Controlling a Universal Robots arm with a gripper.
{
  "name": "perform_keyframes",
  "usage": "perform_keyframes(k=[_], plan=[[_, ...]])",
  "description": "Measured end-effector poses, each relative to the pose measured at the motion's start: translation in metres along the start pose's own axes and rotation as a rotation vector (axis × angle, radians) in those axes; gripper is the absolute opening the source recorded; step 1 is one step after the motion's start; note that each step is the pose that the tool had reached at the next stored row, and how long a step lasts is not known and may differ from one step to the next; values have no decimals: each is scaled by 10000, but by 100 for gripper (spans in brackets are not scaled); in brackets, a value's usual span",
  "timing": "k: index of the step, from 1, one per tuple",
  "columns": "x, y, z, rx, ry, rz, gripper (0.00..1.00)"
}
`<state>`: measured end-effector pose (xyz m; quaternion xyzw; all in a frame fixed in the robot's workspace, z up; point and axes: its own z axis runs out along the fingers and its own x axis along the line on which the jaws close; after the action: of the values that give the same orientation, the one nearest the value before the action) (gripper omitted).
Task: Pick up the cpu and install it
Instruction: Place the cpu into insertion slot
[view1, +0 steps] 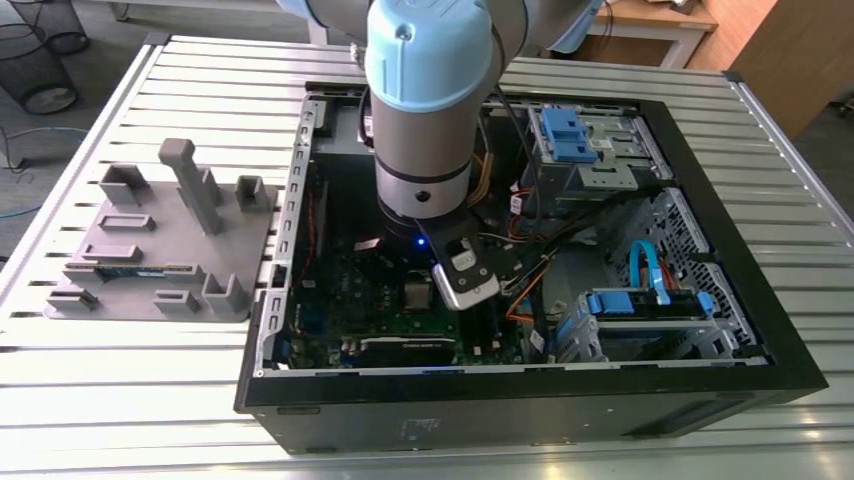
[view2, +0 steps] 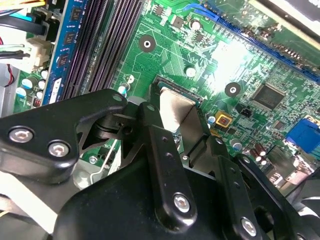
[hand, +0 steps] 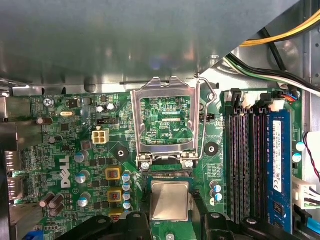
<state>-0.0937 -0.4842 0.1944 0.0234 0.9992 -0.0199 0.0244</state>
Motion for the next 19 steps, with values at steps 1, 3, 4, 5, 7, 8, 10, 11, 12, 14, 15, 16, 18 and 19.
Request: perform_keyframes(k=[1, 3, 4, 5, 7, 8, 10, 11, 12, 14, 15, 16, 18, 19], plan=[[0, 0, 1, 0, 0, -1, 44], [0, -1, 2, 1, 1, -3, 44], [0, 0, 2, 0, 0, -2, 44], [0, 0, 2, 0, 0, -3, 44], [0, 0, 2, 0, 0, -3, 44], [0, 0, 2, 0, 0, -3, 44], [0, 0, 2, 0, 0, -3, 44], [0, 0, 2, 0, 0, -3, 44], [0, 0, 2, -1, 0, -3, 45], [0, 0, 2, -1, 0, -4, 51], [0, 0, 2, -1, 0, -4, 51], [0, 0, 2, -1, 0, -4, 51], [0, 0, 2, -1, 0, -4, 51], [0, 0, 2, -2, -1, -4, 51]])
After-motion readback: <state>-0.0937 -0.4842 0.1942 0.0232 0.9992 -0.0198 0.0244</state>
